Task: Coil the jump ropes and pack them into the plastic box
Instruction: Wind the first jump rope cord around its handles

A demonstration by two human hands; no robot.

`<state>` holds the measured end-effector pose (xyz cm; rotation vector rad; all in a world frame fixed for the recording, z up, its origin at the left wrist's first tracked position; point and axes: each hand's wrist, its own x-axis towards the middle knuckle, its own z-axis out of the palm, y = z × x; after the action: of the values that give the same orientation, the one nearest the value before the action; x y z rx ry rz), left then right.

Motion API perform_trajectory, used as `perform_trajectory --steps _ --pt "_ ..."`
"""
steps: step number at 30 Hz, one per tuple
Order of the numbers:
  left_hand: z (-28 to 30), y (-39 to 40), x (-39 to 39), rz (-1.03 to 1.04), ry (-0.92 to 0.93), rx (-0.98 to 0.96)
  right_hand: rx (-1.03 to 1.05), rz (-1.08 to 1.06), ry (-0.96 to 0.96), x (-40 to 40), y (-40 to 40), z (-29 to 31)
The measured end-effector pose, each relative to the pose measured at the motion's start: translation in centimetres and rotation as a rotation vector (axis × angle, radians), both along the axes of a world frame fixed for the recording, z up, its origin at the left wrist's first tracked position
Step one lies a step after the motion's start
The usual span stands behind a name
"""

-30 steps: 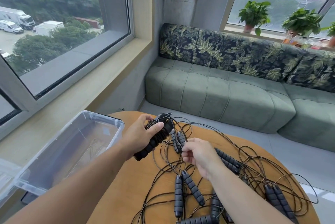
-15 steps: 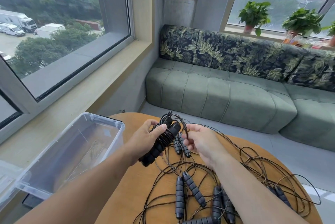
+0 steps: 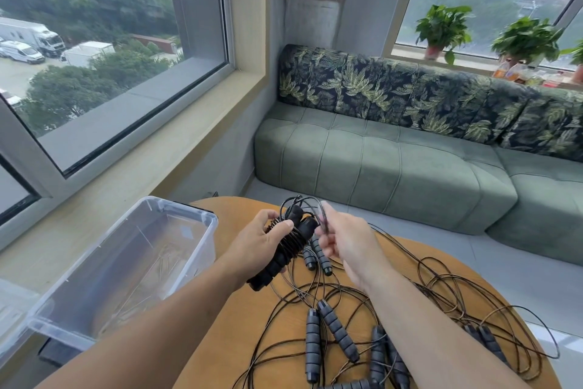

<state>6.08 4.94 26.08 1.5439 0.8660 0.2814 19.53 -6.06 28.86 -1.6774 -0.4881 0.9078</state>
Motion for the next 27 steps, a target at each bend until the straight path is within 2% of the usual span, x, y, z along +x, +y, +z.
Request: perform_trajectory --steps 2,6,10,16,21,24,27 --pt "-0.1 0.0 0.1 -0.006 0.01 0.029 -0.036 0.047 -0.069 0.0 -0.2 0.2" --pt "-0.1 -0.2 0.1 -0.009 0.012 0.036 0.03 0.035 0.013 0.0 -0.2 0.7" --pt "0.1 -0.3 -0.1 -0.029 0.009 -0.005 0.023 -0.007 -0.157 0.2 0.0 0.2" --pt "0.4 -0.3 -0.5 -0.038 -0.004 -0.033 0.268 -0.164 0.076 0.4 -0.2 0.8" --pt "0.7 -0.6 -0.4 -0.076 0.026 -0.004 0.201 -0.148 -0.296 0.8 0.4 1.6" --pt "0.7 -0.8 -0.3 -0.117 0.062 0.056 0.219 -0.14 -0.351 1.3 0.7 2.4" --pt "0.8 -1.2 -0.3 -0.219 0.178 0.295 0.222 -0.098 -0.404 1.9 1.1 3.3"
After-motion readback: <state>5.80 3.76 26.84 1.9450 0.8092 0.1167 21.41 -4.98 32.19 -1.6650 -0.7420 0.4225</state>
